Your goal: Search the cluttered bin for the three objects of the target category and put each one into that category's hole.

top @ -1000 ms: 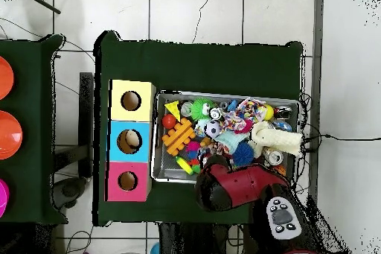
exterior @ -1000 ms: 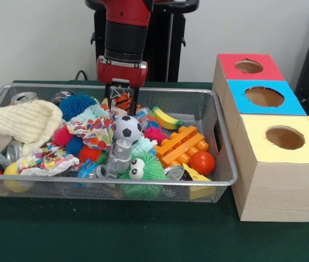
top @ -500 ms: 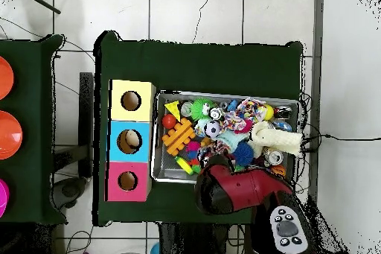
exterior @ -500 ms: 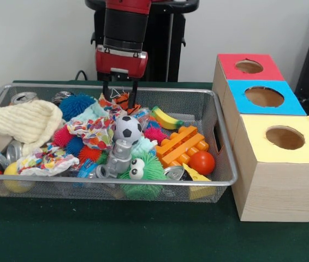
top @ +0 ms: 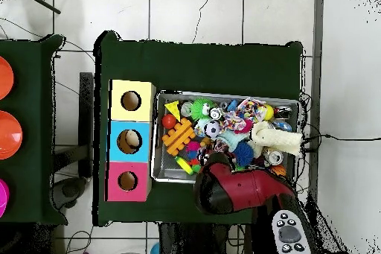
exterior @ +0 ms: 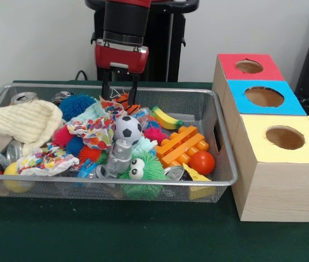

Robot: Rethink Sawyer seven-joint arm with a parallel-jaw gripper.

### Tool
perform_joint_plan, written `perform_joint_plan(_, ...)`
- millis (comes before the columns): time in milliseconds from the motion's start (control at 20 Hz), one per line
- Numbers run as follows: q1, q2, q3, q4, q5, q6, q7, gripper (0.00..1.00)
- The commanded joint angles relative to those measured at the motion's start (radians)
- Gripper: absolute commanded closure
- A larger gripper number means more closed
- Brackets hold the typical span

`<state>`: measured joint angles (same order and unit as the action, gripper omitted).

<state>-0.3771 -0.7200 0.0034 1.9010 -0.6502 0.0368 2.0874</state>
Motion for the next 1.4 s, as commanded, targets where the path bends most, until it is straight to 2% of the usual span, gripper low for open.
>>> perform_joint_plan(50,0.035,0.014,0.014,0.025,0.053,0.084,0.099,0.00)
perform_joint_plan(700,0.099,0.042,-0.033,0.017,0.104,0.058,0.121,0.00)
perform_joint_plan(1100,0.095,0.079,-0.047,0.006,0.102,0.016,0.114,0.00)
perform_joint_plan(1400,0.097,0.079,-0.053,0.016,0.102,0.007,0.111,0.00)
